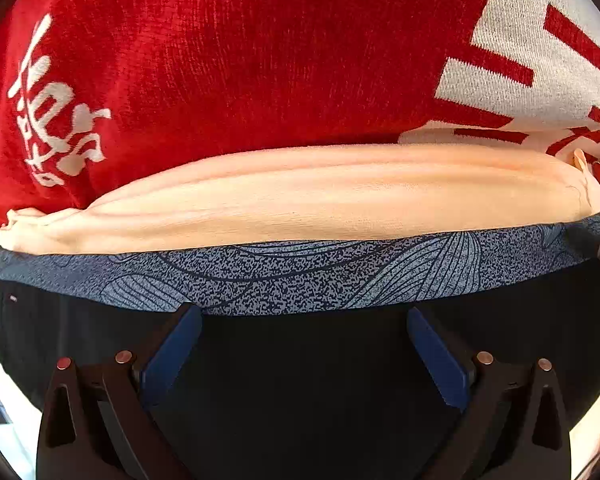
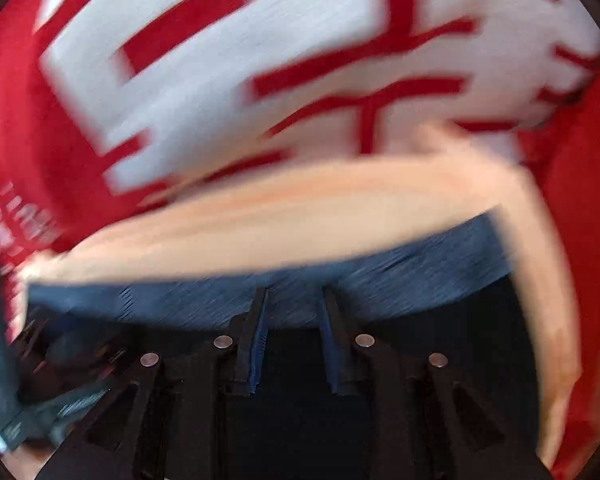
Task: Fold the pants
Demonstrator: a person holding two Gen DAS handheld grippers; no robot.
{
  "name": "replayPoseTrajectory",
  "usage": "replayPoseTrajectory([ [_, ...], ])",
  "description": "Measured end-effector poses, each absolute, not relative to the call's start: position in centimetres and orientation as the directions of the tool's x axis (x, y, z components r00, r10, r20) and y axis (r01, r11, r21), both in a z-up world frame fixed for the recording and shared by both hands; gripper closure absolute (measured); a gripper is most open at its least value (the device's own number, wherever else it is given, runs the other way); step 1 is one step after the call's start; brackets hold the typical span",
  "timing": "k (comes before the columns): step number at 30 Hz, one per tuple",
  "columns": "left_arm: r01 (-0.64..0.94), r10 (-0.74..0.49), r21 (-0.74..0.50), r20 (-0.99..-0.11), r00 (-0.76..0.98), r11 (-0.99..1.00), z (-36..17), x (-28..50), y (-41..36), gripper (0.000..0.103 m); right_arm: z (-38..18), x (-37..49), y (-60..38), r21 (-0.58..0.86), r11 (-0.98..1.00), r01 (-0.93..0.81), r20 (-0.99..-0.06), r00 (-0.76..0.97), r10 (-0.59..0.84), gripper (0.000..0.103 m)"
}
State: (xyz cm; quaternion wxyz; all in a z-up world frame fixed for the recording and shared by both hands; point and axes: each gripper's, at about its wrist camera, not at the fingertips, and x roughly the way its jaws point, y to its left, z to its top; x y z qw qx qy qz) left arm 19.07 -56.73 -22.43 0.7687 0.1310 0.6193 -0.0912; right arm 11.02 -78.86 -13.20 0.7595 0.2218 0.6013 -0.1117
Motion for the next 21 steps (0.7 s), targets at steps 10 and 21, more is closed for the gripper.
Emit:
replayPoseTrajectory([
  [10, 0.292, 0.011, 0.065, -0.983, 0.184, 0.954, -22.1, 19.3, -57.5, 0.0, -10.0, 2.6, -81.1, 0.533, 0.636, 0.558, -0.846, 0.365, 0.388, 0.073],
  [21, 0.275, -0.014, 0.022, -0.992, 0.128, 0.961, -19.6, 19.2, -54.8, 0.0, -11.0, -5.5, -80.0, 0.574, 0.465, 0.674, -0.811, 0.389, 0.438, 0.069],
])
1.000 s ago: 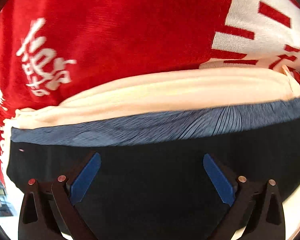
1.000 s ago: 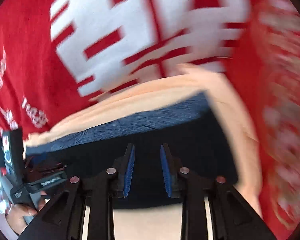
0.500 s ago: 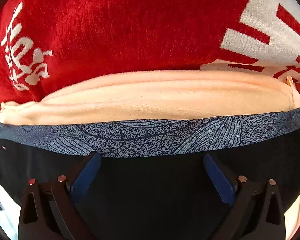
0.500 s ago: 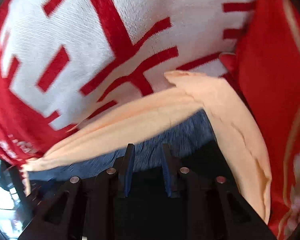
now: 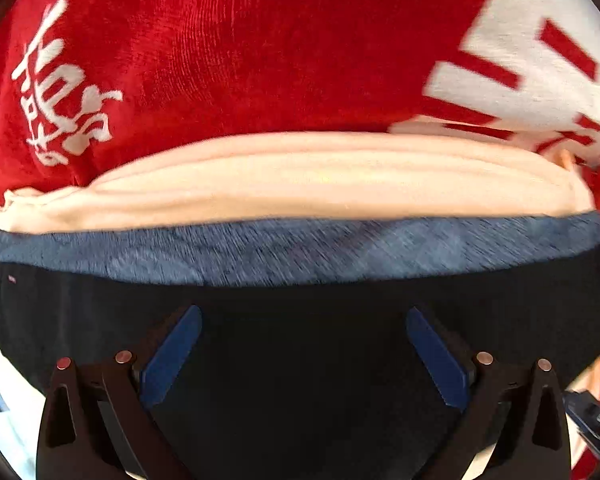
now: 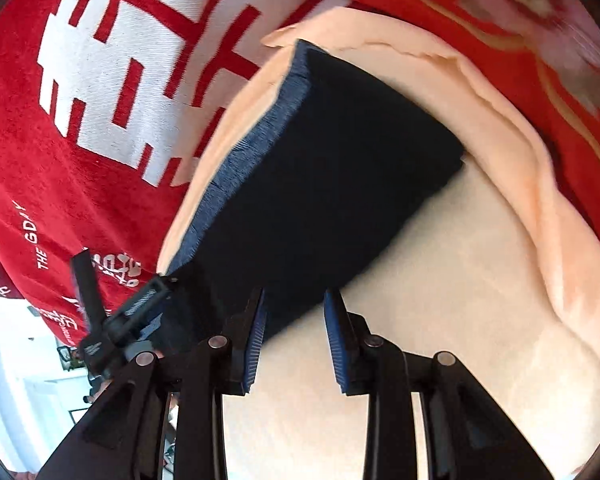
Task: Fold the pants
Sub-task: 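Grasp the trouser leg ends with the right gripper and lift them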
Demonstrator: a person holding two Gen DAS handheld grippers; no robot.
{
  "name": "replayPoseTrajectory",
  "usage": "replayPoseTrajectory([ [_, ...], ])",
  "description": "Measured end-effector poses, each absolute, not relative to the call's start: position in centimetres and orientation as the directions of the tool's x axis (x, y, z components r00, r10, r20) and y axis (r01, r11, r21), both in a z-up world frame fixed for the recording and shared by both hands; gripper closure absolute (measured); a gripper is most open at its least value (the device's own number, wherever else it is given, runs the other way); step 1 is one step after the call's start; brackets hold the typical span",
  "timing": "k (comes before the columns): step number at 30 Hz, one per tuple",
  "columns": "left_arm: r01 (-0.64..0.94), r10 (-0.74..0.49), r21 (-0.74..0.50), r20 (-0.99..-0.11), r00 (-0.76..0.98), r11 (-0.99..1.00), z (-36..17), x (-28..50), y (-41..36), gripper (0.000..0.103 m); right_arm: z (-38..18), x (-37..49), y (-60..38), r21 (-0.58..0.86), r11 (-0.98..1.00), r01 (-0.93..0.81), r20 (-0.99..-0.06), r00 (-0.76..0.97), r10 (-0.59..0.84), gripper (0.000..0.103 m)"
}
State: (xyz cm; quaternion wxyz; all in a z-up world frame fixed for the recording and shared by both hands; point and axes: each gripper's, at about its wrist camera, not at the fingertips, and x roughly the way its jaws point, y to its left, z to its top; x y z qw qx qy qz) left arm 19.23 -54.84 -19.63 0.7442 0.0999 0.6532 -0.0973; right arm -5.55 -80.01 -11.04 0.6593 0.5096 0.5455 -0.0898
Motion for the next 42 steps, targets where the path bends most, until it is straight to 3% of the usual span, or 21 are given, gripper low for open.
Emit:
replayPoseTrajectory([
  [4, 0.306, -0.047, -0.007, -0.991, 0.123, 0.952, -18.3, 16.7, -55.5, 0.0, -11.1, -7.3, -80.9, 0.57, 0.444, 0.692, -0.815, 0.407, 0.412, 0.067],
  [8, 0.349, 0.026, 0.072, -0.991, 0.132, 0.934, -20.3, 14.7, -56.4, 0.0, -12.0, -8.1, -81.6, 0.607, 0.395, 0.69, -0.793, 0.488, 0.365, 0.065],
  [11, 0.292, -0.028, 0.018, -0.988, 0.152, 0.956, -20.5, 14.4, -55.1, 0.0, -12.9, -8.8, -82.2, 0.64, 0.354, 0.682, -0.768, 0.549, 0.329, 0.062],
  [17, 0.344, -0.022, 0.05, -0.979, 0.202, 0.938, -20.2, 13.8, -55.5, 0.0, -13.9, -7.7, -82.4, 0.698, 0.342, 0.628, -0.711, 0.662, 0.236, 0.062],
  [22, 0.354, -0.018, 0.065, -0.974, 0.225, 0.933, -20.6, 12.7, -55.9, 0.0, -14.1, -3.8, -82.3, 0.655, 0.39, 0.647, -0.747, 0.634, 0.201, 0.062],
  [23, 0.362, -0.006, 0.074, -0.977, 0.214, 0.929, -20.1, 13.0, -55.9, 0.005, -14.0, -3.3, -82.6, 0.651, 0.371, 0.662, -0.755, 0.617, 0.223, 0.069],
  [24, 0.371, -0.013, 0.068, -0.977, 0.211, 0.926, -19.3, 12.8, -56.1, 0.017, -13.8, -3.2, -82.8, 0.661, 0.357, 0.66, -0.748, 0.62, 0.237, 0.085],
  [25, 0.381, -0.037, 0.047, -0.977, 0.209, 0.923, -18.5, 12.4, -56.2, 0.041, -13.1, -3.1, -83.0, 0.678, 0.354, 0.645, -0.732, 0.635, 0.246, 0.087],
  [31, 0.459, -0.119, -0.041, -0.983, 0.142, 0.887, -18.3, 12.2, -57.6, 0.043, -7.8, -1.7, -81.2, 0.655, 0.53, 0.538, -0.73, 0.632, 0.261, 0.089],
  [34, 0.504, -0.107, 0.029, -0.965, 0.24, 0.863, -19.1, 10.4, -58.8, 0.043, -5.9, 0.0, -79.1, 0.618, 0.623, 0.48, -0.742, 0.618, 0.261, 0.089],
  [42, 0.532, -0.165, -0.031, -0.964, 0.207, 0.846, -17.9, 10.2, -56.7, 0.041, -2.3, 2.8, -73.6, 0.492, 0.781, 0.386, -0.786, 0.582, 0.207, 0.089],
])
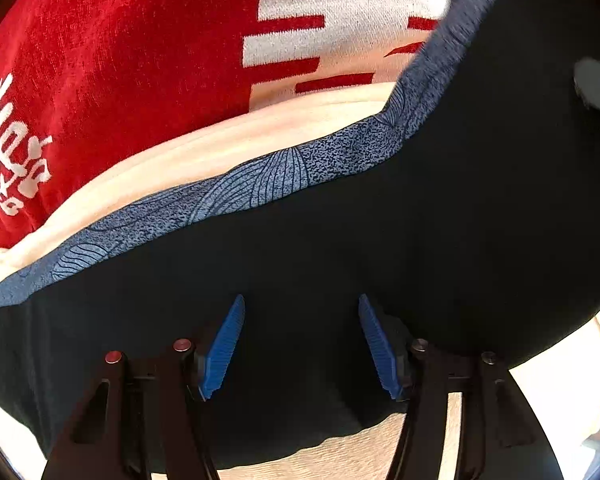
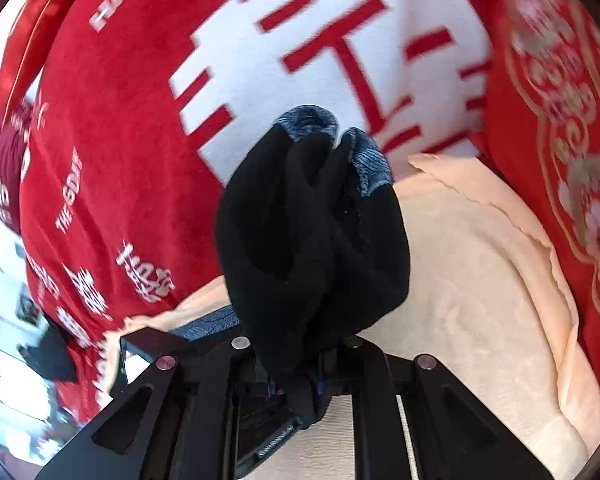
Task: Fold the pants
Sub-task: 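Grasp the trouser leg ends with the right gripper and lift them, then carry the leg ends over onto the waistband with the right gripper, then open it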
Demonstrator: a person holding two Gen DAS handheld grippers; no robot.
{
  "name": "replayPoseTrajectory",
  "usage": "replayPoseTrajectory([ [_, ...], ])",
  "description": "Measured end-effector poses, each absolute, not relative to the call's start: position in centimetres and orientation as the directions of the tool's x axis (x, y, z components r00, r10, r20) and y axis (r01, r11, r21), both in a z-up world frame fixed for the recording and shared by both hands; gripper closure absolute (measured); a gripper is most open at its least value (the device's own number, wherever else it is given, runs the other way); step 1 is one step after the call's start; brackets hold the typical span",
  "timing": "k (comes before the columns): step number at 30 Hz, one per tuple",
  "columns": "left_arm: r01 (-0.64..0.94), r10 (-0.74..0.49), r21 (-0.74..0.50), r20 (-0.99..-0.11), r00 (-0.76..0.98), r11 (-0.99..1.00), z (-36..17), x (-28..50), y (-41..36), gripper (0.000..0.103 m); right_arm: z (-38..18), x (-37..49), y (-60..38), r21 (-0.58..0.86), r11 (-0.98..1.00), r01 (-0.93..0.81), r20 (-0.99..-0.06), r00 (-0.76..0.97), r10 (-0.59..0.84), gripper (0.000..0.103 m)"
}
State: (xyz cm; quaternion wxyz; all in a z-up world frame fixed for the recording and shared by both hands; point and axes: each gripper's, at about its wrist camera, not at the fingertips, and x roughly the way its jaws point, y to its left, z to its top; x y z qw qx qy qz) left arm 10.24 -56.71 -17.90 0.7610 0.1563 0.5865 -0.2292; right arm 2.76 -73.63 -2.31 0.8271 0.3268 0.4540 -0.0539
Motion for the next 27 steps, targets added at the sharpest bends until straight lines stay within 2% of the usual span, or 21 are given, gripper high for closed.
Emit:
replayPoseTrajectory([
  [4, 0.477, -0.204, -0.099, -0.963, 0.174, 0.873, -16.5, 11.4, -51.8, 0.041, -0.5, 4.2, -70.4, 0.392, 0.854, 0.342, -0.819, 0.553, 0.154, 0.089],
  [5, 0.468, -0.201, -0.092, -0.961, 0.188, 0.879, -15.9, 11.7, -49.8, 0.033, -0.1, 4.6, -69.3, 0.359, 0.875, 0.324, -0.827, 0.545, 0.138, 0.089],
  [6, 0.461, -0.193, -0.083, -0.961, 0.198, 0.883, -15.5, 11.9, -48.3, 0.018, 0.2, 5.0, -68.1, 0.328, 0.894, 0.307, -0.835, 0.537, 0.122, 0.089],
  [7, 0.451, -0.183, -0.069, -0.959, 0.215, 0.89, -15.0, 12.3, -46.1, 0.016, 0.3, 5.3, -66.7, 0.292, 0.912, 0.29, -0.844, 0.527, 0.102, 0.089],
  [13, 0.383, -0.104, -0.006, -0.966, 0.236, 0.924, -14.8, 15.4, -34.9, 0.016, -1.7, 8.5, -56.0, 0.088, 0.982, 0.169, -0.897, 0.442, 0.004, 0.086],
  [18, 0.29, -0.046, 0.021, -0.974, 0.22, 0.957, -15.6, 17.4, -27.7, 0.016, -8.8, 9.5, -45.7, -0.141, 0.99, 0.0, -0.944, 0.303, -0.134, 0.072],
  [20, 0.273, -0.029, 0.03, -0.977, 0.21, 0.961, -16.0, 18.1, -25.5, 0.016, -11.6, 8.9, -41.9, -0.291, 0.95, -0.112, -0.928, 0.275, -0.252, 0.066],
  [21, 0.265, -0.026, 0.03, -0.978, 0.206, 0.964, -15.8, 18.3, -24.4, 0.016, -12.0, 8.4, -40.4, -0.367, 0.916, -0.16, -0.906, 0.287, -0.313, 0.06],
  [22, 0.257, -0.034, 0.02, -0.979, 0.203, 0.966, -15.7, 18.6, -24.0, 0.016, -11.7, 7.9, -39.7, -0.397, 0.899, -0.184, -0.894, 0.301, -0.332, 0.06],
  [24, 0.265, -0.054, 0.003, -0.977, 0.207, 0.964, -15.0, 18.9, -22.7, 0.016, -9.6, 6.8, -40.0, -0.301, 0.939, -0.168, -0.924, 0.294, -0.243, 0.047],
  [27, 0.312, -0.1, -0.029, -0.972, 0.215, 0.95, -13.6, 19.2, -22.6, 0.016, -6.5, 5.7, -43.1, -0.068, 0.997, -0.048, -0.963, 0.266, -0.053, 0.042],
])
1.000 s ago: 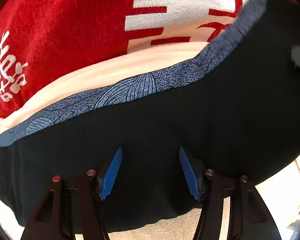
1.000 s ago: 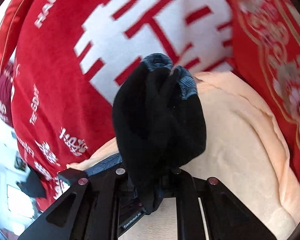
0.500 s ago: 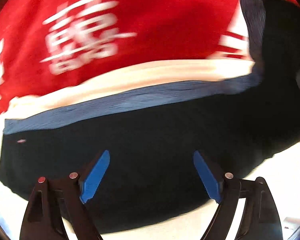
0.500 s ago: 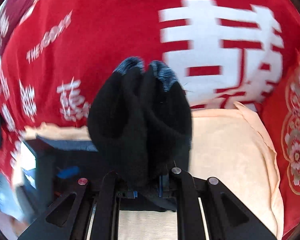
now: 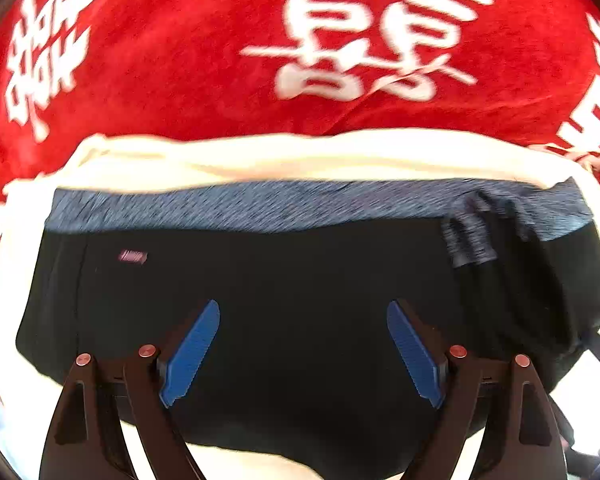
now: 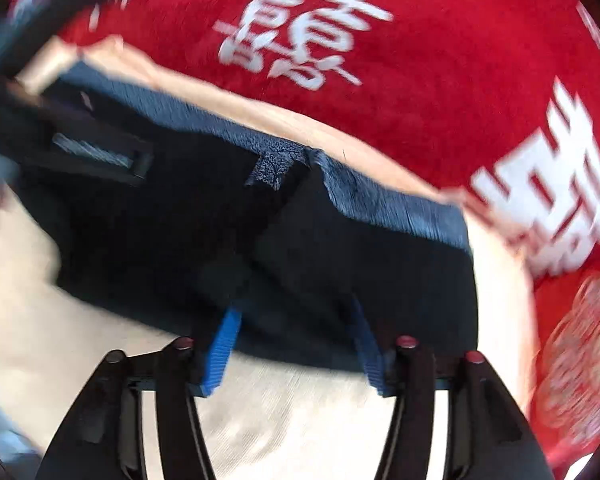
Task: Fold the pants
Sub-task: 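Carry the leg ends over onto the waistband with the right gripper, then open it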
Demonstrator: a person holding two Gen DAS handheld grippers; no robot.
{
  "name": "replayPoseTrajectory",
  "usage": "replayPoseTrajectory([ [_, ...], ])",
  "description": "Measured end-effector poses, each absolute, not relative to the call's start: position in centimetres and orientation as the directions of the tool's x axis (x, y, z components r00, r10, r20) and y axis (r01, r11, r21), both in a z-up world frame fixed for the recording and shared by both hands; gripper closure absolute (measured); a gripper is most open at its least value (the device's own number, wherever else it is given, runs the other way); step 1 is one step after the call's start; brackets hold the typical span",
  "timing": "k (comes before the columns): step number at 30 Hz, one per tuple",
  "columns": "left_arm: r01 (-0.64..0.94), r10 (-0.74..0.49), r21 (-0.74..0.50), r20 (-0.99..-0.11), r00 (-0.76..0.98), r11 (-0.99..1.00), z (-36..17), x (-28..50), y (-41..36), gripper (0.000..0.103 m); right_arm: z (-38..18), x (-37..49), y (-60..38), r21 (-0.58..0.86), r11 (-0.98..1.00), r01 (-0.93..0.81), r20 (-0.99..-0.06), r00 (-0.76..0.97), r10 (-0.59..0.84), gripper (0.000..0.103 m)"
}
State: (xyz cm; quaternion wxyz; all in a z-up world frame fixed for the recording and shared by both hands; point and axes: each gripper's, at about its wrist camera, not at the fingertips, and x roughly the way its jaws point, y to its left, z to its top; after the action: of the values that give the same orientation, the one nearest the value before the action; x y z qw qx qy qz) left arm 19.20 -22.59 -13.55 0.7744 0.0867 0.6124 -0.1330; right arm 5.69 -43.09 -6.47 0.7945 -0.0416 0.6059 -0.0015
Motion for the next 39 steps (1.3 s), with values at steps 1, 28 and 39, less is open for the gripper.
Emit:
replayPoseTrajectory([
  [1, 0.324, -0.122, -0.048, -0.97, 0.212, 0.945, -13.5, 19.7, -23.3, 0.016, -5.5, 5.4, -45.3, 0.083, 0.995, 0.05, -0.961, 0.267, 0.067, 0.042],
  [28, 0.303, -0.068, -0.002, -0.976, 0.207, 0.953, -15.3, 21.4, -26.6, 0.009, -12.8, 4.0, -51.7, 0.62, 0.565, 0.544, -0.77, 0.284, 0.572, 0.098],
  [39, 0.388, -0.147, -0.054, -0.966, 0.212, 0.92, -10.6, 20.8, -31.8, 0.009, -5.7, 6.2, -54.1, 0.619, 0.741, 0.261, -0.785, 0.233, 0.574, 0.047],
])
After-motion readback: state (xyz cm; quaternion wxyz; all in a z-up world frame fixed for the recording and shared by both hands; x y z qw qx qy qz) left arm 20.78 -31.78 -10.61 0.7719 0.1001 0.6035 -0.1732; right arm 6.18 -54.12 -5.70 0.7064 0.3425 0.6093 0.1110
